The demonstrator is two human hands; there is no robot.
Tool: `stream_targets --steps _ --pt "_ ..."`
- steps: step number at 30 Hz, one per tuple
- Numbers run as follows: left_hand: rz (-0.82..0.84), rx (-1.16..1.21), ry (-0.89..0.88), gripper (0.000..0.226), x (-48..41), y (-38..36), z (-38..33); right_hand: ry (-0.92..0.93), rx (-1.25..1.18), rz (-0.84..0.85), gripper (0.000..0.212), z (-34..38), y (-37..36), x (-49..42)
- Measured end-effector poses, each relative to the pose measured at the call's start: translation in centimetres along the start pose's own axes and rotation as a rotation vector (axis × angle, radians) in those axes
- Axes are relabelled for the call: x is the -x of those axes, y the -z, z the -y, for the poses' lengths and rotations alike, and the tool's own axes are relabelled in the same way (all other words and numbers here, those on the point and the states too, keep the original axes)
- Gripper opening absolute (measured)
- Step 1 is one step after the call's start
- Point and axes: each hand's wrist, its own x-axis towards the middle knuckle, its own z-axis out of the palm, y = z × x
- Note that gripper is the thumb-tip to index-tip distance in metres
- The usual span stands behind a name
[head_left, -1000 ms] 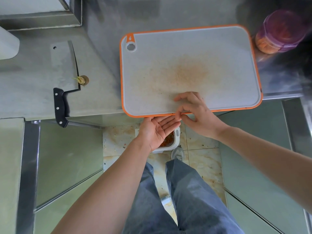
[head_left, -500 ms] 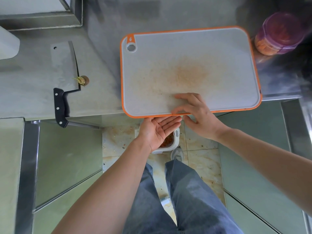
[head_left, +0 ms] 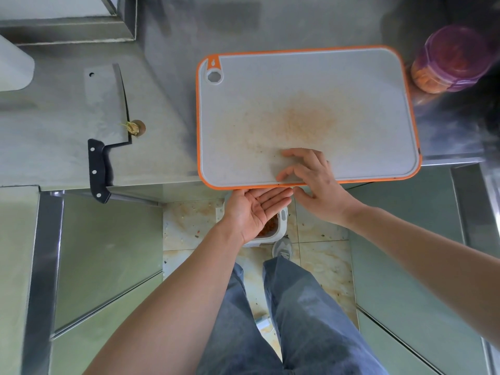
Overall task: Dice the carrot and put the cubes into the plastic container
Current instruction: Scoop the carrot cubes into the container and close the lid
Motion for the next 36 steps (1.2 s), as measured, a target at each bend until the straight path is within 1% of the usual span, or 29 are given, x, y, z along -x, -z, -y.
stream_targets --steps 3,6,8,12,15,18,21,23,25,27,30,33,36 --pt "-0.004 0.012 0.001 0.058 -0.2 0.0 0.0 -0.019 -0.010 0.014 0.030 0.3 0.2 -0.2" --pt "-0.030 0.020 -0.001 0.057 -0.2 0.1 0.0 -0.072 -0.087 0.053 0.020 1.1 0.8 -0.5" --pt "-0.047 0.020 -0.005 0.054 -0.1 0.3 -0.1 -0.075 -0.102 0.056 0.015 1.6 0.8 -0.8" --pt "-0.062 0.035 -0.015 0.061 0.9 2.2 -1.0 -0.042 -0.154 -0.025 0.018 2.9 0.8 -2.2" --pt "-0.096 0.062 -0.041 0.063 2.3 4.7 -2.4 0.071 -0.228 -0.025 0.014 5.2 0.2 -4.6" --pt "-0.133 0.114 -0.079 0.063 3.6 7.0 -4.4 0.231 -0.233 0.028 0.025 7.8 -1.8 -8.2" --pt "-0.144 0.138 -0.107 0.061 4.6 8.8 -6.5 0.245 -0.190 0.158 0.038 9.8 -4.9 -12.1" --pt "-0.136 0.128 -0.108 0.060 5.1 9.8 -7.6 0.254 -0.136 0.210 0.046 10.8 -6.8 -14.8" --pt "-0.134 0.119 -0.092 0.058 5.3 10.7 -8.5 0.265 -0.116 0.220 0.052 11.9 -8.1 -17.7" --pt "-0.129 0.109 -0.076 0.058 5.3 11.6 -9.1 0.288 -0.102 0.191 0.054 12.9 -9.1 -20.2" --pt "-0.112 0.095 -0.045 0.057 5.3 12.6 -9.8 0.327 -0.043 0.143 0.048 13.7 -10.4 -22.1" --pt "-0.094 0.097 -0.014 0.056 5.1 13.2 -10.1 0.347 -0.009 0.005 0.031 13.3 -11.0 -21.9" --pt "-0.078 0.099 0.009 0.056 5.0 13.3 -10.5 0.407 -0.034 -0.024 0.018 12.8 -10.7 -20.8"
